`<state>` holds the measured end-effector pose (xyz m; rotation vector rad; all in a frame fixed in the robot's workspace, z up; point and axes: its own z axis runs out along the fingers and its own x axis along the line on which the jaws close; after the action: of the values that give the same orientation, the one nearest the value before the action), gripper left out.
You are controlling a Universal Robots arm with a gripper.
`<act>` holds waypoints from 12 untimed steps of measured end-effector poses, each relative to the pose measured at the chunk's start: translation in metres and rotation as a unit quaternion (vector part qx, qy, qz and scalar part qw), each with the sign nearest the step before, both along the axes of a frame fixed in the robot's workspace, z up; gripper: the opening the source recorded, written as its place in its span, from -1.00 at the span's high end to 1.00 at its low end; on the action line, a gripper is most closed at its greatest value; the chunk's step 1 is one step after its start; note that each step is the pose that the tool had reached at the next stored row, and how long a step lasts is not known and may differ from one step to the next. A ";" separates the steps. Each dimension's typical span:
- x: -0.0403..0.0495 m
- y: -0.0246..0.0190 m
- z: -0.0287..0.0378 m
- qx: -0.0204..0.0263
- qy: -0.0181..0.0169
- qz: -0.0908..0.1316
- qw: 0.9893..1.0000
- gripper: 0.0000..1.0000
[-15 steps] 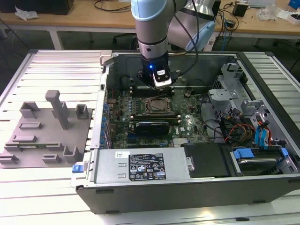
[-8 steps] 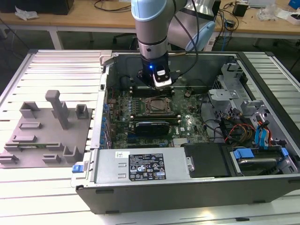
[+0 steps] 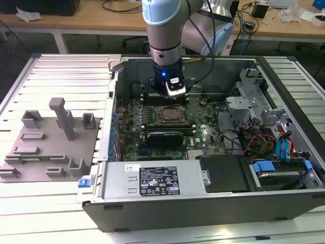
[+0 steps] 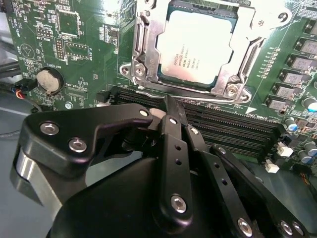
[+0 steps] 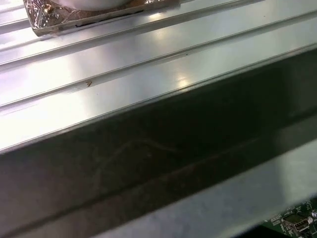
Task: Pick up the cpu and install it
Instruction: 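Install the first cpu locking lever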
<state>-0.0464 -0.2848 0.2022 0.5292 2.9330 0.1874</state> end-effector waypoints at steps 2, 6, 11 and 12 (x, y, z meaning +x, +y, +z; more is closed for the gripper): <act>0.0007 -0.0005 -0.0007 0.000 0.000 0.000 1.000 0.79; 0.0015 -0.0011 -0.0024 -0.001 0.000 0.000 1.000 0.79; 0.0033 -0.0028 -0.0039 0.000 -0.001 0.000 1.000 0.79; 0.0037 -0.0034 -0.0040 0.000 0.000 0.000 1.000 0.79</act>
<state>-0.0428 -0.2882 0.1982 0.5285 2.9329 0.1867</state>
